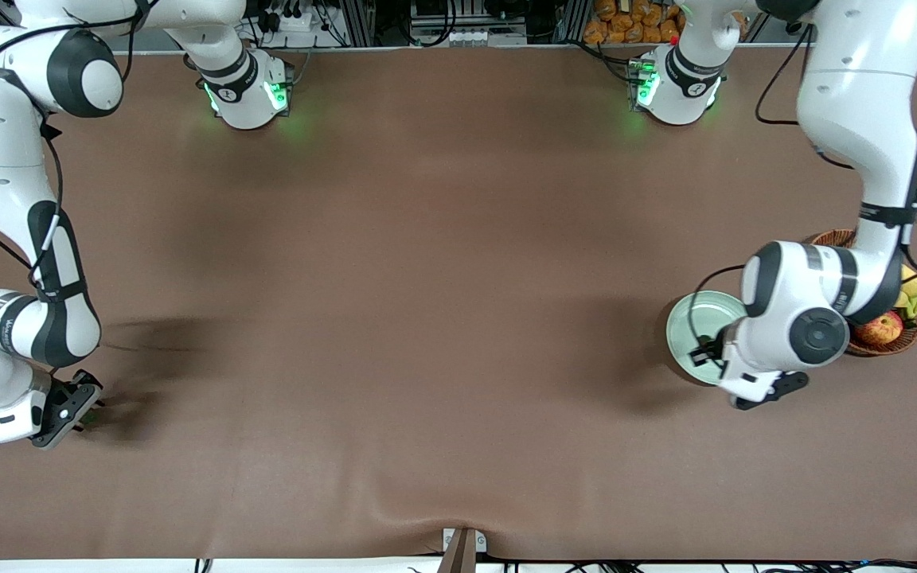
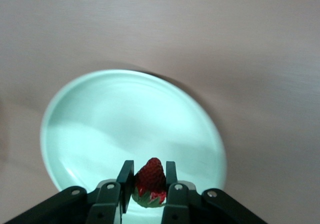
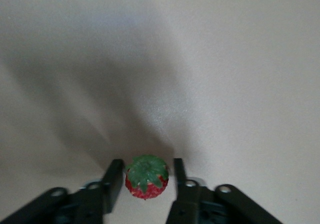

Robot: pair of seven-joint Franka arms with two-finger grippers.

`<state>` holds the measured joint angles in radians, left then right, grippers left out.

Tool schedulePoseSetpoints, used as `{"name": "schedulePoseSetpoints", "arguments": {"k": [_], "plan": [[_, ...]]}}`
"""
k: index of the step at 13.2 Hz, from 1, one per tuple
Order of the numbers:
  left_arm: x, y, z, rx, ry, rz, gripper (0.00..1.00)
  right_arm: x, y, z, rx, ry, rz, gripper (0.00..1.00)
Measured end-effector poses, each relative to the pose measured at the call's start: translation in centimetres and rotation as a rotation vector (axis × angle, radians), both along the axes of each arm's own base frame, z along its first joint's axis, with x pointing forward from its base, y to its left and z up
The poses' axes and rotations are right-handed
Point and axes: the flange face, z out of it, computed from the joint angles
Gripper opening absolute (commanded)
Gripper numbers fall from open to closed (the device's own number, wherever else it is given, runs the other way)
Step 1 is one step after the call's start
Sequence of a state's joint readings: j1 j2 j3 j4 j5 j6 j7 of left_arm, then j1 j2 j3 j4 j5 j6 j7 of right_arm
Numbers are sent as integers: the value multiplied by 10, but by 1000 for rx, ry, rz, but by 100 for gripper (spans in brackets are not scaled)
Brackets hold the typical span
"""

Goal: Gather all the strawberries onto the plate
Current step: 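Drop the strawberry onto the plate while the right gripper grasps another, then carry the second strawberry with the right gripper toward the table middle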

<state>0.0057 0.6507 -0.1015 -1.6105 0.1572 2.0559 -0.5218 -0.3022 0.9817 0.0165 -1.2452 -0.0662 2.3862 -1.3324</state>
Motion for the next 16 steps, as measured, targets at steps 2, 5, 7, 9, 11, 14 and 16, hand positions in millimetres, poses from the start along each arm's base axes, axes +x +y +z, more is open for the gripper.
{"name": "schedulePoseSetpoints", "arguments": {"k": [2, 5, 7, 9, 11, 14, 16], "plan": [[-2, 7, -11, 5, 16, -2, 53, 5, 4, 5, 3, -19, 4, 0], [-3, 1, -15, 3, 22, -12, 100, 19, 29, 26, 9, -66, 21, 0], [0, 0, -10, 2, 10, -12, 100, 30, 68, 49, 24, -76, 29, 0], [5, 0, 12, 3, -21, -12, 100, 35, 115, 73, 58, -45, -11, 0], [11, -1, 54, 5, -68, -11, 100, 40, 174, 91, 102, -44, -66, 0], [13, -11, 131, 2, -145, -22, 100, 38, 265, 91, 186, -23, -186, 0], [4, -25, 173, 0, -157, -39, 100, 30, 328, 89, 217, 12, -276, 0]]}}
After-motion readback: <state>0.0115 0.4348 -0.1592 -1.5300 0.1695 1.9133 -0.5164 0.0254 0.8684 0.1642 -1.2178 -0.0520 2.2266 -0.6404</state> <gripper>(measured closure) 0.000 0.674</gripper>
